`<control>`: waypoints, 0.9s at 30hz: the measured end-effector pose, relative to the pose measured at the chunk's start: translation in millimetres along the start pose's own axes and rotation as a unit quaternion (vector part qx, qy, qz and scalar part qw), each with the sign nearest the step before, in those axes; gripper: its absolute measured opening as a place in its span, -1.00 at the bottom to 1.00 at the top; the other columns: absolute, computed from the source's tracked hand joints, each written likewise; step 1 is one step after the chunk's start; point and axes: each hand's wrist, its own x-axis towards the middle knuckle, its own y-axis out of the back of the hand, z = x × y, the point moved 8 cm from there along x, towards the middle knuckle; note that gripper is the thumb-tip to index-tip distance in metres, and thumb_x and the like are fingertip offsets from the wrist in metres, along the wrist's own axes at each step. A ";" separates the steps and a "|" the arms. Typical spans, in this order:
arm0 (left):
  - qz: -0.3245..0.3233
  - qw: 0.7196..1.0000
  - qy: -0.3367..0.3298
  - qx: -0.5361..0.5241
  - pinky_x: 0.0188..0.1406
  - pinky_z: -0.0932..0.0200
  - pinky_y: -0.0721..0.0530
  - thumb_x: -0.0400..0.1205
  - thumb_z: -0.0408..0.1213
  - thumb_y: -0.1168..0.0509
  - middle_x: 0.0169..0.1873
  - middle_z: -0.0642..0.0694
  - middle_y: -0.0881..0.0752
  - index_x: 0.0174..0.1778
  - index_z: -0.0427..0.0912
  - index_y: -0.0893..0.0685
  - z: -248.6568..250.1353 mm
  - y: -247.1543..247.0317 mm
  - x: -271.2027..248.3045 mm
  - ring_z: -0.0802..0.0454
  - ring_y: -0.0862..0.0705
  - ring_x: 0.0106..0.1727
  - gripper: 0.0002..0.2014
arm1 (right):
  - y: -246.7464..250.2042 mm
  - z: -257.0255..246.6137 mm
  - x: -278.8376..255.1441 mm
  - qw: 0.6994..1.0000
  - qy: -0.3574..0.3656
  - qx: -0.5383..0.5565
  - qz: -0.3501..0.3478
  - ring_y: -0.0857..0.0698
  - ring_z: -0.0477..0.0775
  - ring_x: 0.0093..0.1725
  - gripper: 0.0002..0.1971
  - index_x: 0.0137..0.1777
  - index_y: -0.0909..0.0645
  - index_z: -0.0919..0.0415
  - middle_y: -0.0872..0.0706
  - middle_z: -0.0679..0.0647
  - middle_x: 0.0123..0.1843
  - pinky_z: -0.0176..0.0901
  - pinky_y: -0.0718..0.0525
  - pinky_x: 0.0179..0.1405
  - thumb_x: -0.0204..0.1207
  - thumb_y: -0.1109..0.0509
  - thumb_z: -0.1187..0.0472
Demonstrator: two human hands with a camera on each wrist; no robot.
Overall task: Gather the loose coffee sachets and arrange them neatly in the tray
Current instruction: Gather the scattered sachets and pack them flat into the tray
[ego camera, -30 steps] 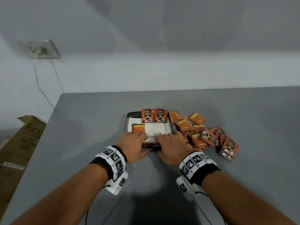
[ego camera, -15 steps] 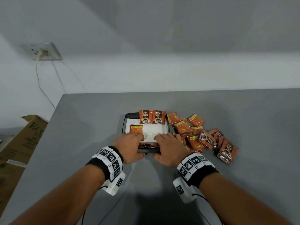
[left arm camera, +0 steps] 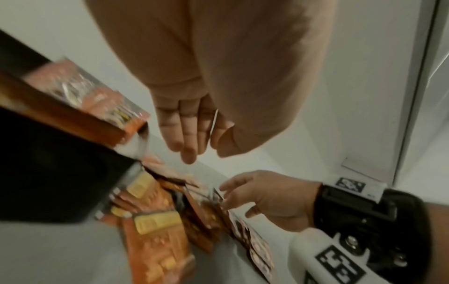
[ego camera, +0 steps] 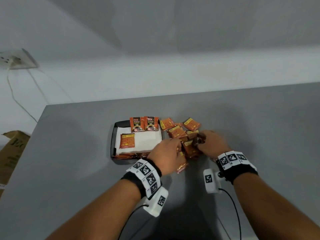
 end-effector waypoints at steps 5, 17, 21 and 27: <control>-0.057 0.993 0.060 0.081 0.37 -0.10 -0.58 0.61 -0.23 -0.32 0.31 -0.19 -0.60 0.32 -0.19 -0.52 6.6 -64.8 27.0 -0.20 -0.52 0.37 -0.64 | -4.9 3.3 -6.2 0.999 0.013 0.016 0.036 -0.57 0.31 0.38 -0.46 0.36 -0.55 0.07 -0.58 0.19 0.36 0.19 -0.57 0.43 0.38 -0.60 0.09; -0.002 0.988 0.118 0.097 0.40 -0.13 -0.55 0.56 -0.13 -0.46 0.39 -0.17 -0.45 0.42 -0.12 -0.37 -0.3 -84.7 17.7 -0.21 -0.51 0.38 -0.43 | 11.1 18.7 -6.3 0.984 0.033 0.175 0.030 -0.65 0.01 -0.12 -0.84 0.14 -0.55 0.19 -0.66 -0.02 -0.07 -0.04 -0.60 -0.10 0.62 -0.38 0.19; -0.014 0.992 0.124 0.002 0.29 -0.10 -0.67 0.51 -0.30 -0.50 0.40 -0.14 -0.38 0.40 -0.13 -0.42 -1.8 -81.7 11.6 -0.24 -0.67 0.23 -0.43 | 14.3 20.1 11.7 0.986 0.030 0.163 0.009 -0.70 0.09 -0.31 -0.84 -0.14 -0.63 0.20 -0.71 0.06 -0.31 -0.12 -0.57 -0.36 0.43 -0.38 0.10; 0.020 0.996 0.084 -0.002 0.23 0.18 -0.57 0.58 -0.27 -0.47 0.10 -0.10 -0.64 0.04 -0.20 -0.74 10.1 -44.7 12.8 -0.01 -0.61 0.16 -0.84 | -11.7 22.5 10.8 1.000 -0.002 0.015 -0.020 -0.64 0.28 0.32 -0.42 0.26 -0.61 0.08 -0.65 0.14 0.28 0.24 -0.63 0.40 0.34 -0.48 -0.26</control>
